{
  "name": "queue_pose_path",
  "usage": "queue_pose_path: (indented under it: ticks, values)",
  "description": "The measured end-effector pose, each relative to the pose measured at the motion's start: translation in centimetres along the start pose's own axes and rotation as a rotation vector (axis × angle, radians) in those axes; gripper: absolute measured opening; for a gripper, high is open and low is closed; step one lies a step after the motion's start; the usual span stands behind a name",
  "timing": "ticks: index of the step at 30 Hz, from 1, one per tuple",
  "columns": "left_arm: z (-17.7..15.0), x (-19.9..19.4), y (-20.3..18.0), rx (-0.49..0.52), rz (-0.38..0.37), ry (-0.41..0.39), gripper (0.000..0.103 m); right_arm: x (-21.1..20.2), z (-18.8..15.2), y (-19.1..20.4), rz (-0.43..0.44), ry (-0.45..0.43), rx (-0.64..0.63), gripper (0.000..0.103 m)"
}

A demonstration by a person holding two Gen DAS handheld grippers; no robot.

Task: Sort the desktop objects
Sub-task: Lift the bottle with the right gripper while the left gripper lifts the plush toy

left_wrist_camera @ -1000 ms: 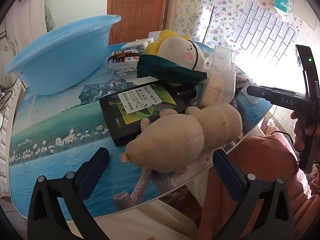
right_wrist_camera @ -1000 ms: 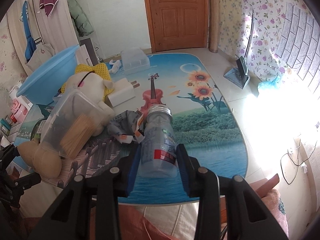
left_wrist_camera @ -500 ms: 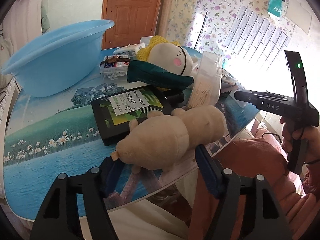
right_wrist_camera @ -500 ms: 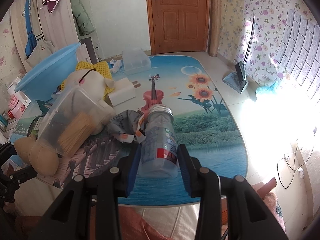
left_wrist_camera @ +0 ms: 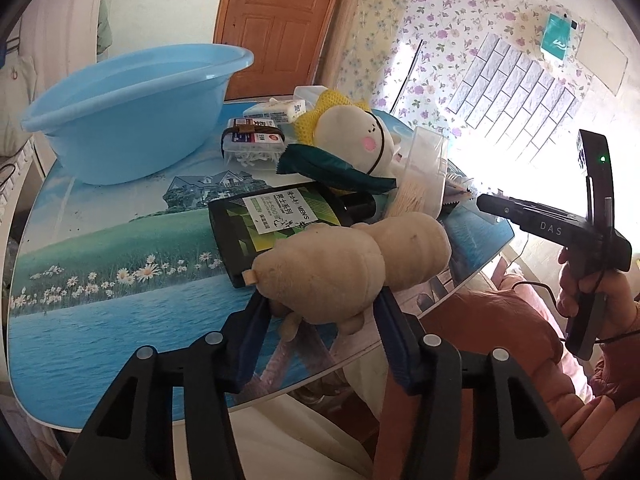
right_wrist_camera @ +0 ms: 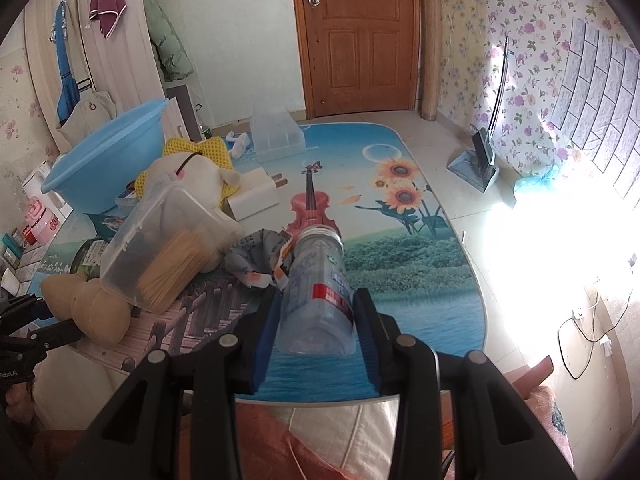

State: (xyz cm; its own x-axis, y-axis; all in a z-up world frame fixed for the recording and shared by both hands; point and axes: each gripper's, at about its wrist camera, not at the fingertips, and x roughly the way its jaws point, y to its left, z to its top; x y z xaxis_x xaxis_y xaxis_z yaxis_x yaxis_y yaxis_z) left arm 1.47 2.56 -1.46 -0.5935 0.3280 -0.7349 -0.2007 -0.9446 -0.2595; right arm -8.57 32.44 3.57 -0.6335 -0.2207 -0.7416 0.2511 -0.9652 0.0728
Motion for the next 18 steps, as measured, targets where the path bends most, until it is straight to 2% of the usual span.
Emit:
queue_pose_path:
  ticks: [11,18]
  values:
    - [0.5,-3.0,2.2,-0.055,0.022,-0.080,0.051,-1.4,0.7,0.4,0.005,-0.048,0.003,0.036]
    - [1.6,-5.2,3.5,-0.073,0.045,-0.128,0.051,-3.2,1.9,1.2,0.002,-0.111,-0.014,0.035]
